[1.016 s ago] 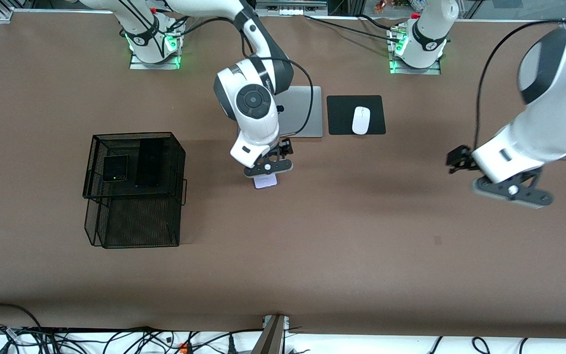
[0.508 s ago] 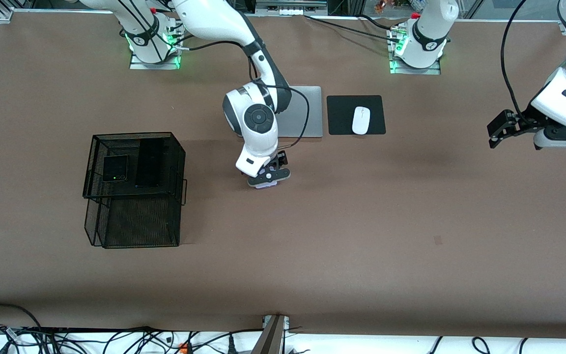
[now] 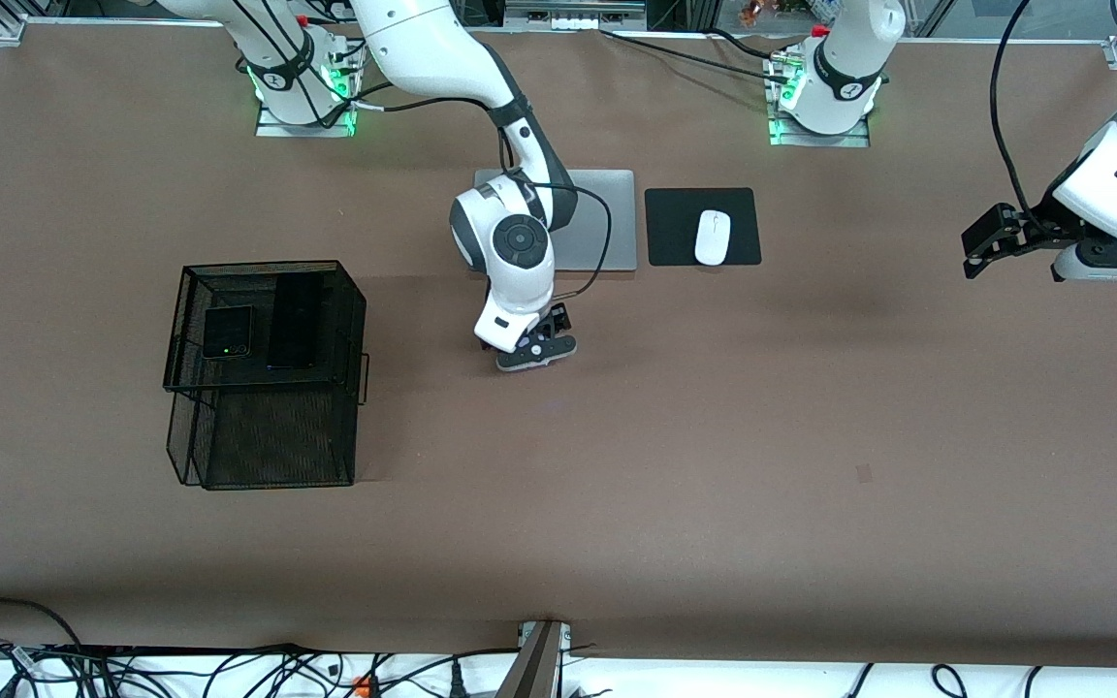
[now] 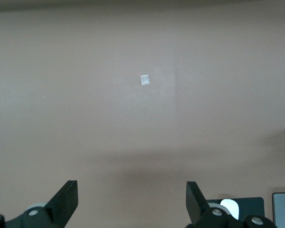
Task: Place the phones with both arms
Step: 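Grasp the Huawei with the right gripper while the left gripper returns to rest, then carry the Huawei phone into the mesh basket with the right gripper and release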
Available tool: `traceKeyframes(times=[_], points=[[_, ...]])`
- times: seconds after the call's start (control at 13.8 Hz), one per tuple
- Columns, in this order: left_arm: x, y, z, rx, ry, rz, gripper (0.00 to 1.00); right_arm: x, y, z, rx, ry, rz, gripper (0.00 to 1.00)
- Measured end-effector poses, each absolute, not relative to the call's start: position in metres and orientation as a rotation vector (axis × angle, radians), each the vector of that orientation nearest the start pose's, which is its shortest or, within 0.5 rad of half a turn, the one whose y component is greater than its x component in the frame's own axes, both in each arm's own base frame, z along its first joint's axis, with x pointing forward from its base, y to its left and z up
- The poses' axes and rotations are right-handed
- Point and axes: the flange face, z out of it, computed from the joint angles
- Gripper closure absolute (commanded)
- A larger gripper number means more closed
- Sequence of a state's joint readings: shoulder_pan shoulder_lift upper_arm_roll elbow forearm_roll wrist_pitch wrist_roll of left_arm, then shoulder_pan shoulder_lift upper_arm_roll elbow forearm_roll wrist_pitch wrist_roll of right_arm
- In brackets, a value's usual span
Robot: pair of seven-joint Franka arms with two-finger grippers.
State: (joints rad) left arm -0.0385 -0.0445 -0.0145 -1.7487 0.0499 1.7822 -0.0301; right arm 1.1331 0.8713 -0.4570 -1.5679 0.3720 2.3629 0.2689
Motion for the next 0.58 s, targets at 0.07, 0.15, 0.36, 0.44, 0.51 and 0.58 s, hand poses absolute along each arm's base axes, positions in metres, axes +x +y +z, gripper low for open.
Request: traceKeyframes(times=[0.07, 0.15, 0.36, 0.44, 0.51, 0.58], points=[[0.556, -0.025, 0.583, -3.092, 0.048, -0.123, 0.00, 0.512, 0.475, 0.167, -3.165, -0.463, -0.103, 0.82], [0.556, -0.025, 0.583, -3.092, 0.048, -0.122, 0.00, 0.512, 0.477, 0.168, -3.162, -0.465, -0.106, 0.85], [0.556, -0.025, 0.583, -3.092, 0.047, -0.121, 0.00, 0.516, 0.477, 0.182, -3.154, -0.457, -0.110, 0.87], [0.556, -0.025, 0.583, -3.092, 0.047, -0.121, 0.00, 0.518, 0.479, 0.194, -3.151, -0.451, -0.098, 0.87], [0.556, -0.025, 0.583, -3.092, 0.046, -0.121, 0.00, 0.520, 0.482, 0.212, -3.146, -0.439, -0.080, 0.87], [0.556, -0.024, 0.583, -3.092, 0.046, -0.121, 0.00, 0.524, 0.483, 0.238, -3.140, -0.426, -0.061, 0.87]])
